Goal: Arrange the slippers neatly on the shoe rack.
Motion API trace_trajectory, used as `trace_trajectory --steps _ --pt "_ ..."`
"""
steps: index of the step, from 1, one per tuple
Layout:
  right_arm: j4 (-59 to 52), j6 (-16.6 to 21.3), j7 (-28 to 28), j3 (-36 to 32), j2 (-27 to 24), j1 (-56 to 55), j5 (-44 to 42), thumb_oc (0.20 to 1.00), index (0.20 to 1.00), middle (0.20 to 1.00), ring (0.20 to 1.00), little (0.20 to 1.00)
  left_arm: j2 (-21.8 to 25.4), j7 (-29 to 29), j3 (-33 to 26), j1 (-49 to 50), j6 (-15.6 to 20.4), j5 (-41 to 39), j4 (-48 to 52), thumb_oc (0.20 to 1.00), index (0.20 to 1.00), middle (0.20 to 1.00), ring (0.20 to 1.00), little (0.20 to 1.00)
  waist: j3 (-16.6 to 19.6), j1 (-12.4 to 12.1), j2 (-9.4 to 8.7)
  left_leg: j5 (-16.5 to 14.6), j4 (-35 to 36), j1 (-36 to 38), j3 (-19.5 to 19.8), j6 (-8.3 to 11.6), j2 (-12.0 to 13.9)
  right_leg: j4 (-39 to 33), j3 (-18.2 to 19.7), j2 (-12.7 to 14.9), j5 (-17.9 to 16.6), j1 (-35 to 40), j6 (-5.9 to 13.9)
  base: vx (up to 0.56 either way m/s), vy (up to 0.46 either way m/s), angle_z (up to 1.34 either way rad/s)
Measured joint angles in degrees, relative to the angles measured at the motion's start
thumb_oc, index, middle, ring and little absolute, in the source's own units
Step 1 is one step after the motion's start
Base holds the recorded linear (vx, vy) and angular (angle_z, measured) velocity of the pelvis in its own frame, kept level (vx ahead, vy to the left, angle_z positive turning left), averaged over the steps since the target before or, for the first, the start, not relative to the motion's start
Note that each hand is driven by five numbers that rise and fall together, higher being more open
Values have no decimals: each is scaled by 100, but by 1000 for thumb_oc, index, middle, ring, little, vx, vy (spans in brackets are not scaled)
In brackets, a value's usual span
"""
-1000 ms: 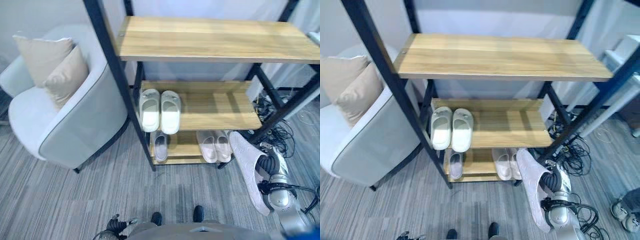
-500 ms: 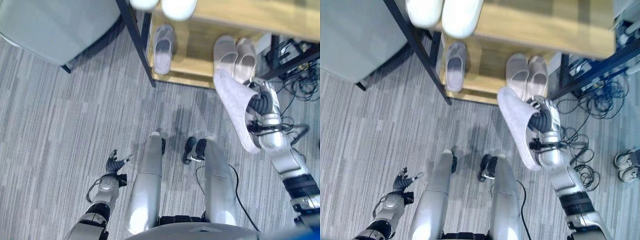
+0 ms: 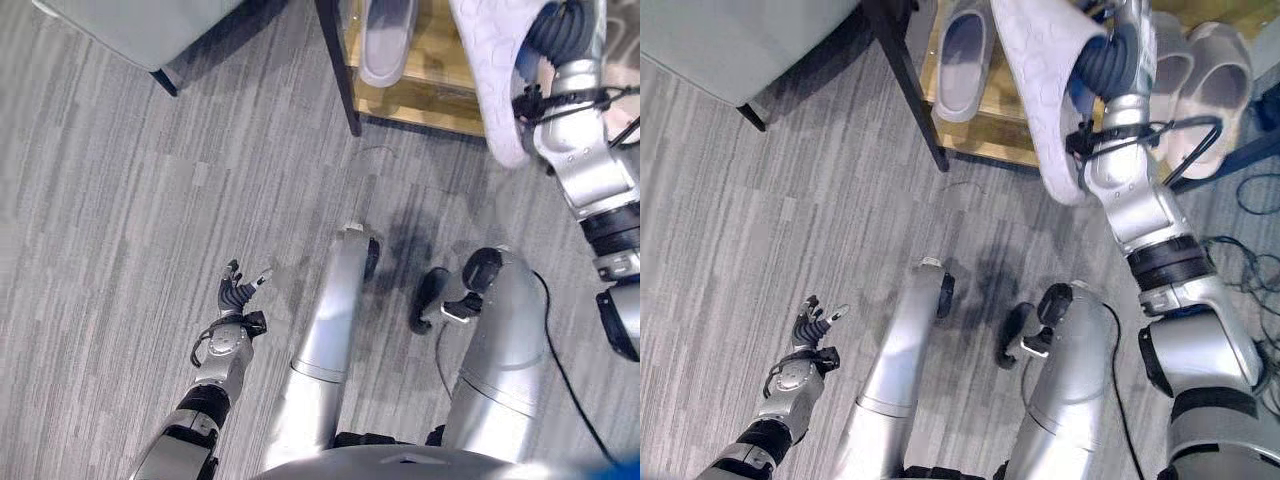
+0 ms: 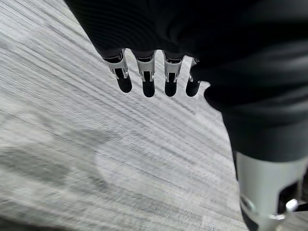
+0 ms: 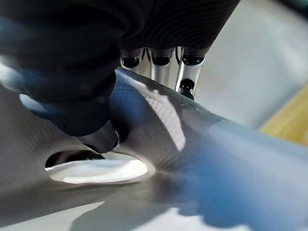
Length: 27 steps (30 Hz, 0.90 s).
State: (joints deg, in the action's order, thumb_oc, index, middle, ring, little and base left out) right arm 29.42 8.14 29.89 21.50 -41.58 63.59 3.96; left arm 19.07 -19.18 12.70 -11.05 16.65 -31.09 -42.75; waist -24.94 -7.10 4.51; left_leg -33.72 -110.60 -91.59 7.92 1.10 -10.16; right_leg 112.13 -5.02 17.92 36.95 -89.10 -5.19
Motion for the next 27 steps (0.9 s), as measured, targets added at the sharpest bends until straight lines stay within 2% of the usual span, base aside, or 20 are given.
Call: trace_trajectory --steps 1,2,3,5,7,8,10,12,19,22,27 --pt "490 -27 8 101 -69 209 -167 200 200 200 200 200 71 1 92 5 5 -44 76 1000 1000 1000 1000 1000 3 -16 -9 -95 -327 -151 -74 15 -11 322 147 23 101 -174 26 74 107 -11" --pt "1109 -108 22 316 -159 372 -446 200 200 200 200 200 114 1 75 134 25 -214 178 1000 1000 1000 1000 1000 0 -146 -16 -255 -873 -376 -233 -15 53 799 398 0 178 -435 155 61 94 -21" --pt "1409 -120 17 522 -196 426 -555 200 200 200 200 200 133 4 71 250 33 -243 248 1000 1000 1000 1000 1000 -6 -196 -15 -312 -1076 -402 -335 -64 69 987 540 -35 218 -485 266 18 68 -23" --pt "2044 -237 -9 846 -201 587 -694 200 200 200 200 200 220 2 72 451 55 -422 398 1000 1000 1000 1000 1000 -48 -218 -19 -408 -1339 -343 -456 -113 50 1247 725 -47 301 -445 373 -28 69 -2" --pt "2138 -223 -1 839 -199 704 -809 200 200 200 200 200 307 3 70 536 97 -422 456 1000 1000 1000 1000 1000 -210 -213 -28 -412 -1408 -304 -472 -122 54 1304 757 -71 300 -421 376 -20 65 -5" --pt "2634 -217 -18 914 -192 1078 -855 200 200 200 200 200 440 4 52 768 122 -430 698 1000 1000 1000 1000 1000 -472 -286 -30 -424 -1518 -226 -500 -121 84 1425 816 -98 281 -383 372 -17 36 -8" --pt "2878 -263 -45 875 -211 1198 -1037 200 200 200 200 200 434 3 -36 1047 148 -439 774 1000 1000 1000 1000 1000 -500 -417 -33 -434 -1536 -208 -481 -105 83 1437 811 -145 283 -387 415 -18 43 -7" --pt "3374 -294 -61 1043 -381 1361 -1056 200 200 200 200 200 457 0 -76 1395 182 -436 989 1000 1000 1000 1000 1000 -538 -585 1 -520 -1668 -146 -479 -82 75 1585 843 -146 370 -331 368 -12 47 2" --pt "3735 -291 -84 1038 -386 1378 -1219 200 200 200 200 200 591 13 -96 1646 228 -435 1349 1000 1000 1000 1000 1000 -538 -797 13 -553 -1458 85 -395 -84 14 1298 704 -68 418 1 369 6 40 2" --pt "3742 -290 -158 1067 -505 1443 -1218 200 200 200 200 200 866 49 -90 1697 273 -417 1684 1000 1000 1000 1000 1000 -573 -966 116 -613 -1480 95 -268 -109 19 1241 544 -20 456 141 365 15 19 2" --pt "3995 -286 -218 1184 -571 1769 -1213 200 200 200 200 200 928 62 -42 1778 279 -379 1796 1000 1000 1000 1000 1000 -610 -1100 220 -648 -1465 103 -284 -180 2 1170 538 11 500 210 416 9 13 2"
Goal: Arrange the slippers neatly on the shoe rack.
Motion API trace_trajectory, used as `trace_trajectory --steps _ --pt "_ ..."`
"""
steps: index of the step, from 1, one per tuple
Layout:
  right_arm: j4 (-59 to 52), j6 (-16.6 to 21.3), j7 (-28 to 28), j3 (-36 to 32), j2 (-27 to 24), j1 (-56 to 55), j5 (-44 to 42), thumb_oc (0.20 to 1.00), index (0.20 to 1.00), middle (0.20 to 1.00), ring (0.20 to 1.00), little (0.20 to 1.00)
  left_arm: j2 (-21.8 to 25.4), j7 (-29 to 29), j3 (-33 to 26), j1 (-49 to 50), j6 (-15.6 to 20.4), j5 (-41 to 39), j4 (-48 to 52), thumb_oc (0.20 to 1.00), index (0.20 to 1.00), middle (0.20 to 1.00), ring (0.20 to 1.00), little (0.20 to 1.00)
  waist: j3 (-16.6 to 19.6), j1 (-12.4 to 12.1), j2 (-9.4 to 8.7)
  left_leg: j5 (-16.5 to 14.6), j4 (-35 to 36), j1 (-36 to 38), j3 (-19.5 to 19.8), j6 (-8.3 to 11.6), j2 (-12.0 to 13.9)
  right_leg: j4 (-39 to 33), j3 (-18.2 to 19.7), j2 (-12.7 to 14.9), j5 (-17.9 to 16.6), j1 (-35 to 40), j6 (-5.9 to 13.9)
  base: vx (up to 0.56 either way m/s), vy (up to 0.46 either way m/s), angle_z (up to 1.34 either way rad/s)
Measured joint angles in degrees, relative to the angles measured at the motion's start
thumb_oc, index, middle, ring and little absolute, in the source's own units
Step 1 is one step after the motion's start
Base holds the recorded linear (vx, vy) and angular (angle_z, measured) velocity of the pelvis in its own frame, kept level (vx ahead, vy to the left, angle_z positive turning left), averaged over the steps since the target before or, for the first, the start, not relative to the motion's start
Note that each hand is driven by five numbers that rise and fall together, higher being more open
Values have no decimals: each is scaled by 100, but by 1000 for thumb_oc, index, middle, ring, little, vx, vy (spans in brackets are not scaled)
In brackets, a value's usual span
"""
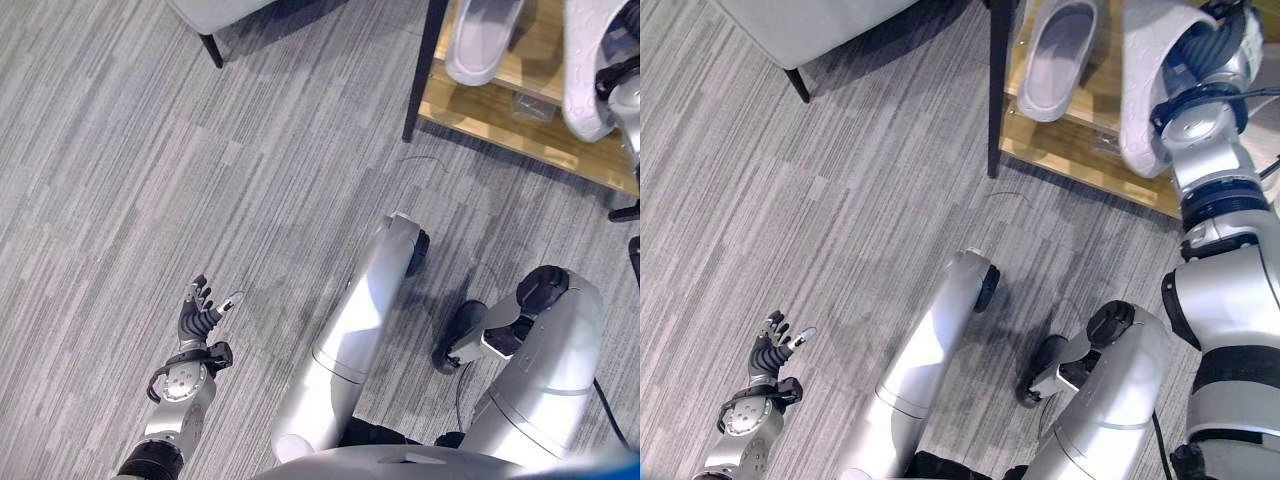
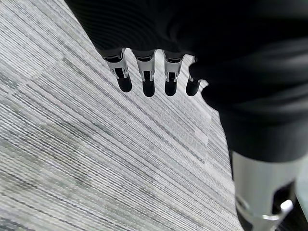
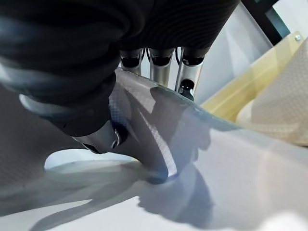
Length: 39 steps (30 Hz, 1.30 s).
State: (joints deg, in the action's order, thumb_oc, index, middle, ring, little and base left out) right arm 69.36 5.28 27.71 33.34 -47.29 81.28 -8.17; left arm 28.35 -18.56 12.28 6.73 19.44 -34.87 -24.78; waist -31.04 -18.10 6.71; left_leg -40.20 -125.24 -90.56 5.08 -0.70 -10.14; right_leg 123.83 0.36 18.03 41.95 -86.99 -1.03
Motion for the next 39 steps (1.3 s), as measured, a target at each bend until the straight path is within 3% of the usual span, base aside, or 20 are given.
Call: trace_trajectory --steps 13,14,18,31,36,39 --pt "19 1 -4 120 -12 6 56 200 200 200 200 200 8 90 -6 84 25 3 -3 1000 1000 1000 1000 1000 -14 0 29 -37 -8 -7 8 -19 0 -20 -14 -4 23 14 17 2 6 0" --pt "43 2 -3 120 -12 7 58 1000 1000 1000 1000 1000 9 95 -12 101 43 9 -26 1000 1000 1000 1000 1000 -13 -11 31 -48 -1 -9 8 -22 0 -40 -16 -8 25 14 15 11 88 -1" --pt "1070 10 -49 -149 -25 402 -307 1000 1000 1000 1000 1000 634 201 168 652 159 303 -70 1000 1000 1000 1000 1000 4 -93 98 -48 178 -23 -33 -28 -6 -199 -5 45 14 -15 33 -10 29 1" --pt "1116 24 -118 -273 -97 786 -979 1000 1000 1000 1000 1000 623 322 482 602 228 506 -492 1000 1000 1000 1000 1000 53 -103 175 -15 510 151 -54 19 -64 -473 -22 103 54 128 -40 -11 26 2" --pt "1077 81 -223 -362 -116 772 -1221 1000 1000 1000 1000 1000 577 368 719 538 229 504 -575 1000 1000 1000 1000 1000 53 -11 176 -62 455 153 -96 -80 7 -429 14 70 53 113 -39 -23 30 -4" --pt "334 237 -217 -561 -174 77 -1420 1000 1000 1000 1000 1000 602 466 549 880 231 500 -375 1000 1000 1000 1000 1000 55 44 179 -52 511 183 -99 -58 46 -499 15 15 24 103 -58 -65 31 -6"
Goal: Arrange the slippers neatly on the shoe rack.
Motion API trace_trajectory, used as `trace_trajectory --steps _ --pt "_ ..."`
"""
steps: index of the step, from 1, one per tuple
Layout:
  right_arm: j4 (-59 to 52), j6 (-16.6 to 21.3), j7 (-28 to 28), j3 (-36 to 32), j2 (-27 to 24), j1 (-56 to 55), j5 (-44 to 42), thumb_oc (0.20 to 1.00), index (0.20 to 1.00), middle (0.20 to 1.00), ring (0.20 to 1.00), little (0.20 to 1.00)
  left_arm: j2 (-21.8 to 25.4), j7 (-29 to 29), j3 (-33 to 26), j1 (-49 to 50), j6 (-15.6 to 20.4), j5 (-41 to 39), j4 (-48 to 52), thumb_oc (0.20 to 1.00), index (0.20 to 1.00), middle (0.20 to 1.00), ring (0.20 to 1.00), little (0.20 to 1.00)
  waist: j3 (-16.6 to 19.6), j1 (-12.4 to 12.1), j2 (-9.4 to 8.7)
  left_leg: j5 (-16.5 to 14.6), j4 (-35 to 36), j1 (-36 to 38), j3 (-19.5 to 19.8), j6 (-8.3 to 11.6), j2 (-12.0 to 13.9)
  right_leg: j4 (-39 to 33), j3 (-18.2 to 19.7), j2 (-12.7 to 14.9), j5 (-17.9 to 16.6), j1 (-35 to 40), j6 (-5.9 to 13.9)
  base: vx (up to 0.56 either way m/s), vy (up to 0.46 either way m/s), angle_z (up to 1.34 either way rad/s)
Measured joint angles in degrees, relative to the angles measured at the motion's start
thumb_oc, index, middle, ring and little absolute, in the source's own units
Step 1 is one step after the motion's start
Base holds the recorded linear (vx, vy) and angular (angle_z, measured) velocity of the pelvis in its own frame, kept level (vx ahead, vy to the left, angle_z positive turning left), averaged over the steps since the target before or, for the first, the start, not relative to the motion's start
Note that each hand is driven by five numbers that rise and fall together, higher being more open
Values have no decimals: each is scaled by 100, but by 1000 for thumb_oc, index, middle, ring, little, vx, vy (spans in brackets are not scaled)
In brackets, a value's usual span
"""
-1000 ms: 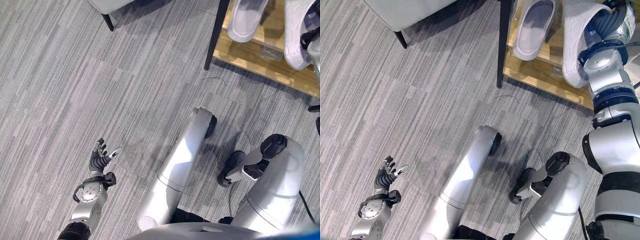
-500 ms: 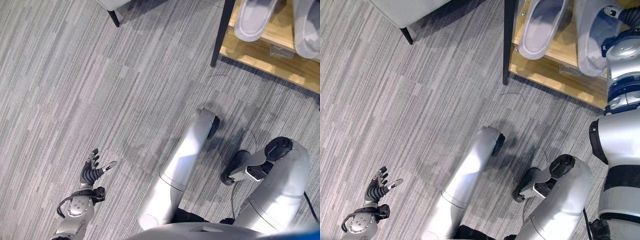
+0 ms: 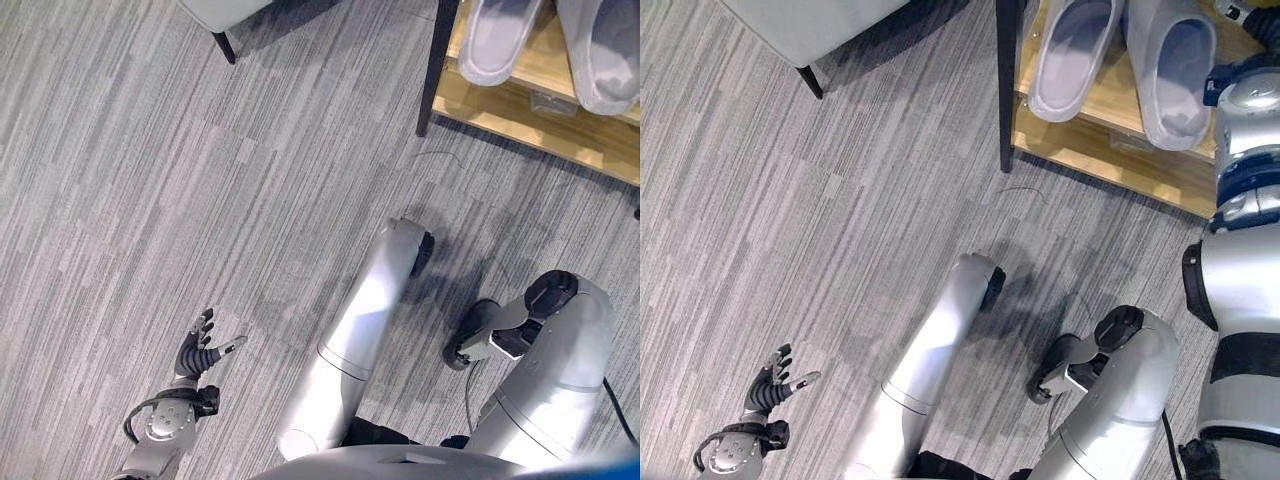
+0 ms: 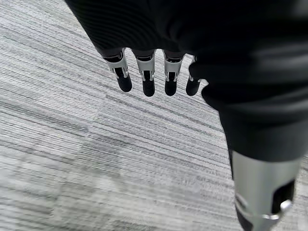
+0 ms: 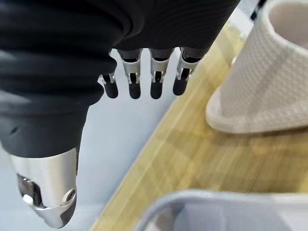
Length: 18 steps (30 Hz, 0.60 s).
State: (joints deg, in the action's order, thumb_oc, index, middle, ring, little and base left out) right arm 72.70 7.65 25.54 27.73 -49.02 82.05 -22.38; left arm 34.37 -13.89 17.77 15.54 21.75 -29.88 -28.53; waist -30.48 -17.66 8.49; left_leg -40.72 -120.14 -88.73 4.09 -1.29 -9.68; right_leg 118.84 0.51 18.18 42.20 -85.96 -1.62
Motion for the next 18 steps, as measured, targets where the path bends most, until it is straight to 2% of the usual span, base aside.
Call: trace_trajectory --steps 2,5,6,8,16,17,18 --pt "-604 86 -4 -75 -23 -684 4 1000 1000 1000 1000 1000 11 30 -107 171 6 -2 66 1000 1000 1000 1000 1000 2 67 3 11 32 13 -19 20 16 -45 7 -20 -21 3 26 -50 -1 -8" --pt "-764 91 -2 -240 -2 -966 0 1000 1000 1000 1000 1000 126 41 -263 188 27 -9 138 1000 1000 1000 1000 1000 0 154 0 -16 -80 -28 -35 36 64 101 39 -39 -5 -95 3 -57 -32 -6" --pt "-1335 167 10 -359 14 -1401 3 1000 1000 1000 1000 1000 120 55 -263 194 27 -10 129 1000 1000 1000 1000 1000 0 190 0 -43 -153 -25 -22 42 107 164 48 -101 -9 -119 2 -70 -38 -13" --pt "-1790 213 60 -389 67 -1776 61 1000 1000 1000 1000 1000 96 107 -282 213 26 -7 128 1000 1000 1000 1000 1000 -2 244 -3 -57 -165 -1 -16 23 159 166 49 -167 -52 -121 -25 -55 -33 -17" --pt "-1899 285 163 -430 112 -1849 107 1000 1000 1000 1000 1000 97 158 -434 215 23 -10 154 1000 1000 1000 1000 1000 -2 371 -9 -55 -309 8 20 54 180 254 28 -207 -109 -126 -30 -34 -7 -5" --pt "-1722 292 157 -339 753 -1591 106 1000 1000 1000 1000 1000 -239 -33 122 -1049 -187 -68 -831 1000 1000 1000 1000 1000 -9 493 -25 -69 -276 121 -31 20 269 227 88 -314 -164 -76 23 -26 15 -20" --pt "-1652 284 99 -208 921 -1548 89 1000 1000 1000 1000 1000 -281 -14 17 -1101 -69 -34 -537 1000 1000 1000 1000 1000 -24 600 -71 -92 -350 114 18 58 276 266 52 -317 -167 -70 16 -38 22 -20"
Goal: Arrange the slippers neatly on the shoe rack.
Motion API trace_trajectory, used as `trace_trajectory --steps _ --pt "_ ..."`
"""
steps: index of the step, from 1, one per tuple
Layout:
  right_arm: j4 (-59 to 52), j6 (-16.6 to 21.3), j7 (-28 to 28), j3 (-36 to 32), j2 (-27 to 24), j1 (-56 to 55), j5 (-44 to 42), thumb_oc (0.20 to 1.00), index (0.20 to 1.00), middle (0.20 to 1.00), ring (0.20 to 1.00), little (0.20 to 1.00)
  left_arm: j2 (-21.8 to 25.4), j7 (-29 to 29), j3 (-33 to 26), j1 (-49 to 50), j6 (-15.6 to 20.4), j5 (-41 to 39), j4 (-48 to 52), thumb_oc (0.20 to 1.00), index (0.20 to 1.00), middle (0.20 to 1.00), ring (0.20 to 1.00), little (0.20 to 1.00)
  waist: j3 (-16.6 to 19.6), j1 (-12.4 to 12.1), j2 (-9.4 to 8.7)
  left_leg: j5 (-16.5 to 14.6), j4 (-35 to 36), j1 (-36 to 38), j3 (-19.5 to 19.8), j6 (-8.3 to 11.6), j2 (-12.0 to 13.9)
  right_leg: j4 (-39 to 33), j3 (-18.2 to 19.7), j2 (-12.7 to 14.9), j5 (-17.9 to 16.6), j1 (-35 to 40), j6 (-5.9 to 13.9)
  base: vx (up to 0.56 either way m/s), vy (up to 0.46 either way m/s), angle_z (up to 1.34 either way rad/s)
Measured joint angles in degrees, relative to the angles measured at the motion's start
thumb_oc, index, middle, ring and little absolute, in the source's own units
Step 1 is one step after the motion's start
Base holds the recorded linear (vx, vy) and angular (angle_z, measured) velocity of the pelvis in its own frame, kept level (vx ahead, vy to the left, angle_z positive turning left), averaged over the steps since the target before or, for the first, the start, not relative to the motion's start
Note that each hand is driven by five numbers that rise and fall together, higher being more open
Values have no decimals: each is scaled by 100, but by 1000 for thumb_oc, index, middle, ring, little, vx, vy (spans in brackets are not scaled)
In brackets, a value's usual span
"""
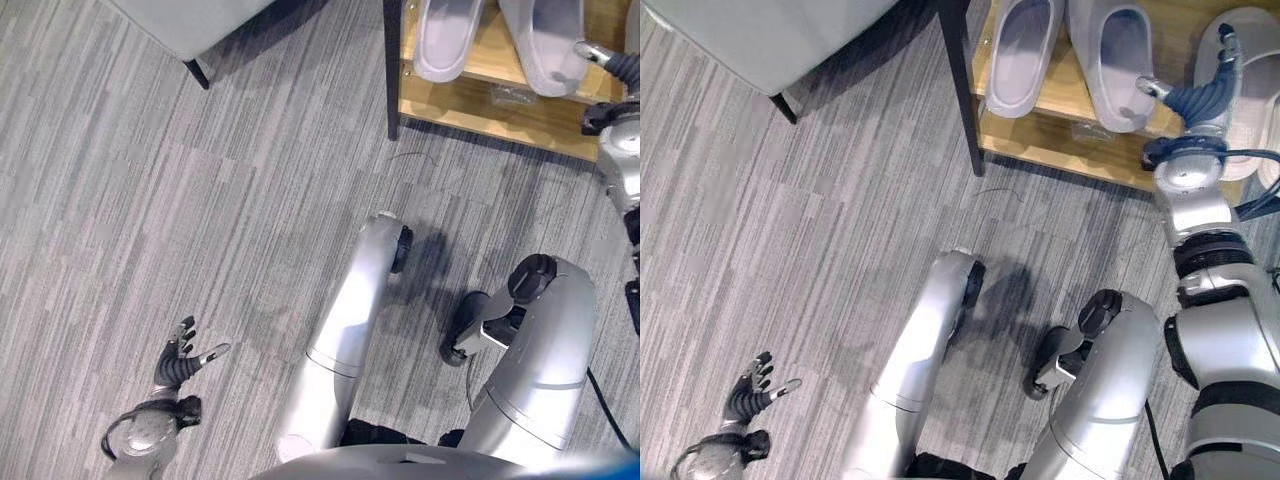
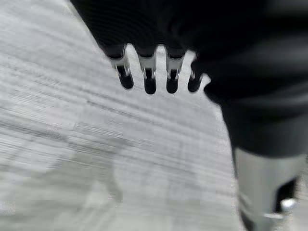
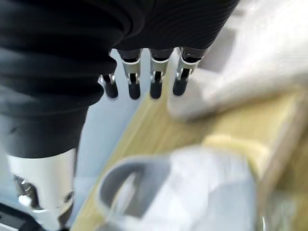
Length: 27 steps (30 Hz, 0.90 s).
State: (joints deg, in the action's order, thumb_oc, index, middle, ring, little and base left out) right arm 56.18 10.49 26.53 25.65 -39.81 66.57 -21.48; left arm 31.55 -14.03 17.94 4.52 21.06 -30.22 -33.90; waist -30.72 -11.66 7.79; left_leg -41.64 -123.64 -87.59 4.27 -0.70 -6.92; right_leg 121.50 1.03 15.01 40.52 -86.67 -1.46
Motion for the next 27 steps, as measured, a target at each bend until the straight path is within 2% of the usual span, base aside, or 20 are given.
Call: trace_trajectory --steps 2,7,17,27 --pt "295 -5 -43 3 -55 27 -141 1000 1000 1000 1000 1000 -21 -10 -196 105 40 -34 102 1000 1000 1000 1000 1000 -12 60 -26 -32 -96 -68 -3 -29 7 60 7 -8 3 -55 -2 -32 23 -6" --pt "573 24 -166 -21 -3 71 -313 1000 1000 1000 1000 1000 53 -14 -236 535 -7 -244 -118 1000 1000 1000 1000 1000 -16 67 -45 -45 -109 -65 -14 -37 21 71 19 -8 4 -52 1 -5 3 -1" --pt "626 -8 -360 189 330 62 -484 1000 1000 1000 1000 1000 52 -15 -239 498 -14 -251 -227 1000 1000 1000 1000 1000 -27 124 -134 -126 -184 -65 -4 -28 95 109 20 -92 5 -96 1 2 5 -4" --pt "546 -7 -513 231 393 63 -483 1000 1000 1000 1000 1000 51 -16 -275 304 -14 -292 -353 1000 1000 1000 1000 1000 -34 110 -181 -174 -200 -65 5 -16 99 104 15 -108 18 -95 21 0 0 0"
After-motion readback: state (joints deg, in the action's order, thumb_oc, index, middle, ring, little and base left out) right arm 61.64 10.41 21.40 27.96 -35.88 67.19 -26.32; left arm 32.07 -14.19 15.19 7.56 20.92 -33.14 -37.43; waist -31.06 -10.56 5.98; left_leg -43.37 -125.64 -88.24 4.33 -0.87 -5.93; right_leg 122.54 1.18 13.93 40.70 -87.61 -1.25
